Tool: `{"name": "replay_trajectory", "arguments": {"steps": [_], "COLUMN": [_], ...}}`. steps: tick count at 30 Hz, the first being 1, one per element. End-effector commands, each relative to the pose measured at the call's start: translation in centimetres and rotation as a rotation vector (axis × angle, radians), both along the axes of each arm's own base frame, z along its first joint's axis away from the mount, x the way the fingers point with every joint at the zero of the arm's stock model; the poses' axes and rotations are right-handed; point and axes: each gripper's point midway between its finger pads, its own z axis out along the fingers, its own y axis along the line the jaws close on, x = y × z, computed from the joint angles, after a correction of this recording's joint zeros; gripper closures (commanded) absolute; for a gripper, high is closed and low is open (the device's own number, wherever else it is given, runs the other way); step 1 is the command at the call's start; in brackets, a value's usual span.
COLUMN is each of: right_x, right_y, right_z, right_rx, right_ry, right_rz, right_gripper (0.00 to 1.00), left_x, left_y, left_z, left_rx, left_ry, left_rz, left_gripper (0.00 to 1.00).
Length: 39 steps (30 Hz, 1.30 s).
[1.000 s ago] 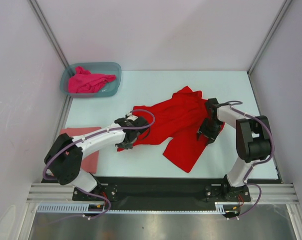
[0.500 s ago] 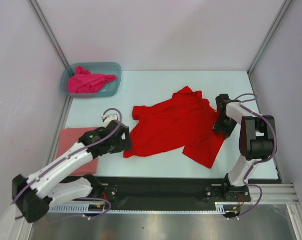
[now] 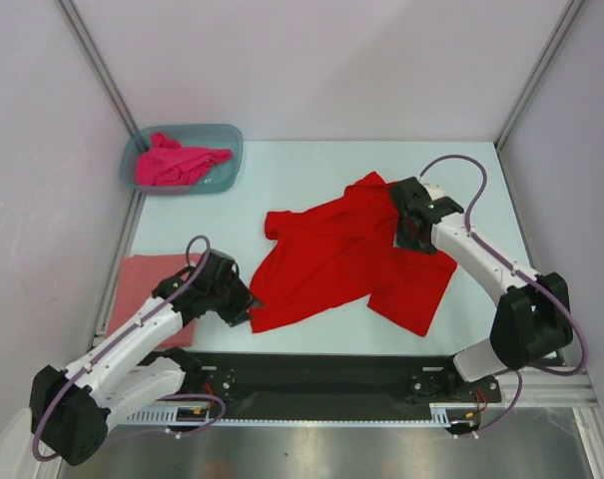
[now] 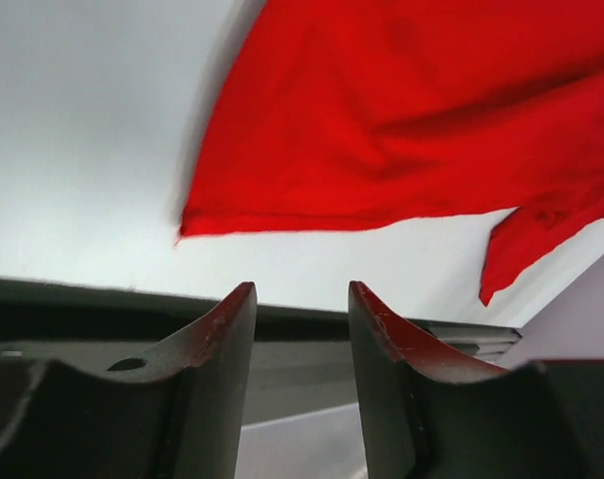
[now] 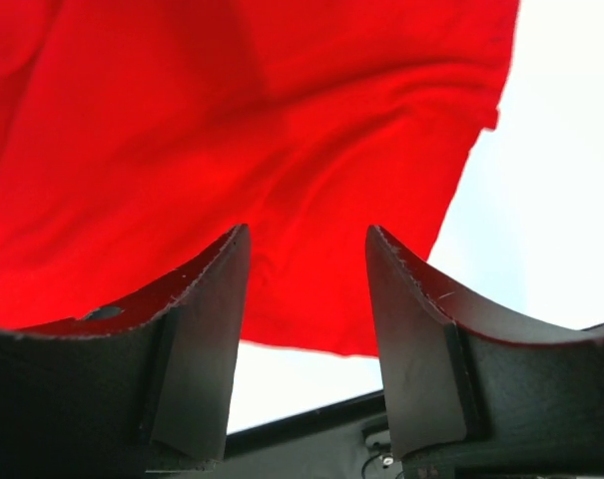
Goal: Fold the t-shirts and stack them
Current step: Flatten the tshirt out
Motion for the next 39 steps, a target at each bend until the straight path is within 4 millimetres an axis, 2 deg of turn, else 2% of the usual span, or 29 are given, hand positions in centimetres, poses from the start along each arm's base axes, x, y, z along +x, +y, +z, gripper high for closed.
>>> {"name": "replay_trajectory", "arguments": {"steps": [1, 4, 6, 7, 9, 12, 13, 17, 21, 27, 31, 39], "right_x": [-2.0, -3.1, -3.6, -3.7, -4.3, -4.8, -4.9, -5.4, -5.9, -5.8, -5.6, -5.0], "right_y": [0.9, 1.6, 1.9, 1.9, 1.7, 1.3, 1.2, 0.6, 0.1, 0.1, 0.0, 0.6], "right_z": [0.1, 0.0, 0.1, 0.1, -0.1, 0.0, 0.0, 0.1, -0.1, -0.3, -0.3, -0.5], "right_rx": [0.021, 0.025, 0.033, 0.034, 0.037, 0.034, 0.030, 0.020, 0.017, 0.027, 0.024, 0.046], "right_ry": [0.020, 0.025, 0.018, 0.017, 0.020, 0.020, 0.019, 0.009, 0.014, 0.012, 0.012, 0.016], "right_rz": [0.014, 0.046, 0.057, 0.056, 0.055, 0.053, 0.051, 0.048, 0.040, 0.034, 0.030, 0.028], "right_gripper": [0.45, 0.45, 0.45, 0.44, 0.45, 0.44, 0.44, 0.44, 0.44, 0.44, 0.44, 0.44], "left_x": [-1.3, -1.7, -1.4, -1.5, -1.4, -1.1, -1.0, -0.6, 0.1, -0.1, -0.8, -2.3], "left_y": [-2.0, -1.0, -0.5, -0.2, 0.4, 0.0, 0.0, 0.8, 0.6, 1.1, 0.8, 1.6], "left_z": [-0.3, -2.1, -2.8, -3.0, -3.7, -4.6, -5.0, -5.9, -5.8, -6.9, -7.2, -6.8], "left_rx": [-0.192, -0.137, -0.074, -0.042, 0.004, -0.015, -0.011, 0.053, 0.071, 0.093, 0.099, 0.129], "left_ry": [0.104, 0.132, 0.144, 0.155, 0.176, 0.184, 0.193, 0.217, 0.222, 0.264, 0.319, 0.364], "left_rz": [0.152, 0.203, 0.194, 0.193, 0.214, 0.242, 0.246, 0.265, 0.258, 0.290, 0.271, 0.278], "left_gripper": [0.52, 0.53, 0.45, 0.35, 0.31, 0.35, 0.41, 0.43, 0.44, 0.45, 0.51, 0.46]}}
